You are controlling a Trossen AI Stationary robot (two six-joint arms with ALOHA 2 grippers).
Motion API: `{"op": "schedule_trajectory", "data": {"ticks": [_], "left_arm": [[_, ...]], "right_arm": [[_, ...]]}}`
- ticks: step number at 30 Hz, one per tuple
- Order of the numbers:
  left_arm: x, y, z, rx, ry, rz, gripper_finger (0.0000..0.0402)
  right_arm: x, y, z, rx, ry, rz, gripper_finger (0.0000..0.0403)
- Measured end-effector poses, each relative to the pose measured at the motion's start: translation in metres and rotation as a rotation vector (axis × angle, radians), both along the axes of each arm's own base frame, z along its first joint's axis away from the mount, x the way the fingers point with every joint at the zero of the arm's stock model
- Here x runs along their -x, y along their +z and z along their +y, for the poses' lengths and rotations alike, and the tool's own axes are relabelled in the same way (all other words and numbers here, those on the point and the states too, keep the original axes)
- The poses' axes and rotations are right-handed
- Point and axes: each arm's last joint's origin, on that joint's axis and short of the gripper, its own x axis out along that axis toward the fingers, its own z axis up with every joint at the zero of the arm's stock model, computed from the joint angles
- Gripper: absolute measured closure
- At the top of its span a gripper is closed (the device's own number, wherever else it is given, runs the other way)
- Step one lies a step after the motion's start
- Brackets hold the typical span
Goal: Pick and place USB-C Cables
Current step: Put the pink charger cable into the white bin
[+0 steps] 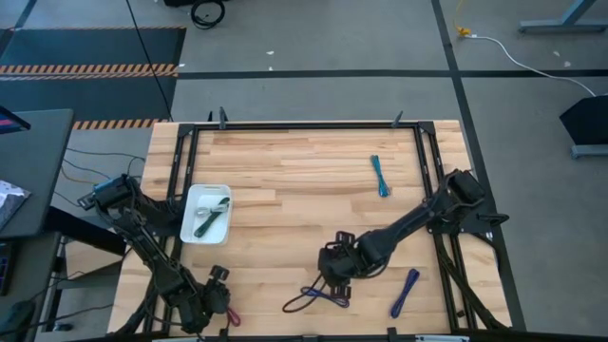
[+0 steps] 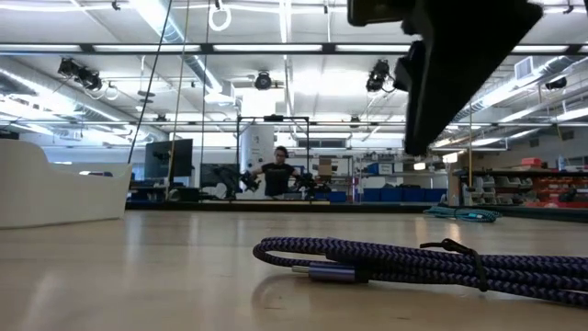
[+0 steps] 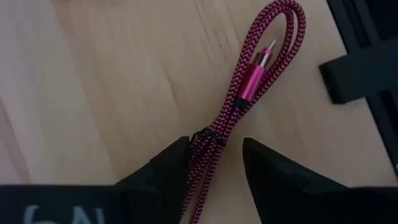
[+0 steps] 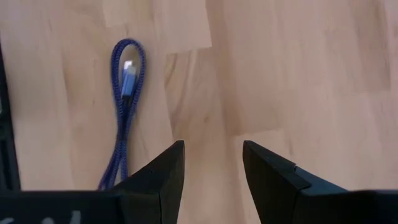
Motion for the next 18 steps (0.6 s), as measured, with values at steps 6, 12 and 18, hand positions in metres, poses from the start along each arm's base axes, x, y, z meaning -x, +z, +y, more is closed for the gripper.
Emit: {"op": "schedule_trajectory", "data": {"ticks": [6, 12, 18], "left_arm": [[0.001, -0.001, 0.002, -0.038, -0.047, -0.002, 0.0289], [0.002, -0.001, 0.004, -0.066, -0.052, 0.009, 0.0343], [-0.001, 0.0, 0.008, -0.078, -0.035, 0.018, 0.0388]], "right_arm": [[0.006, 0.0, 0.01, -0.023, -0.03, 0.005, 0.0234], [0.007, -0.001, 0.013, -0.031, -0.038, 0.009, 0.0234], [0.006, -0.001, 0.011, -0.028, -0.035, 0.009, 0.0234]]}}
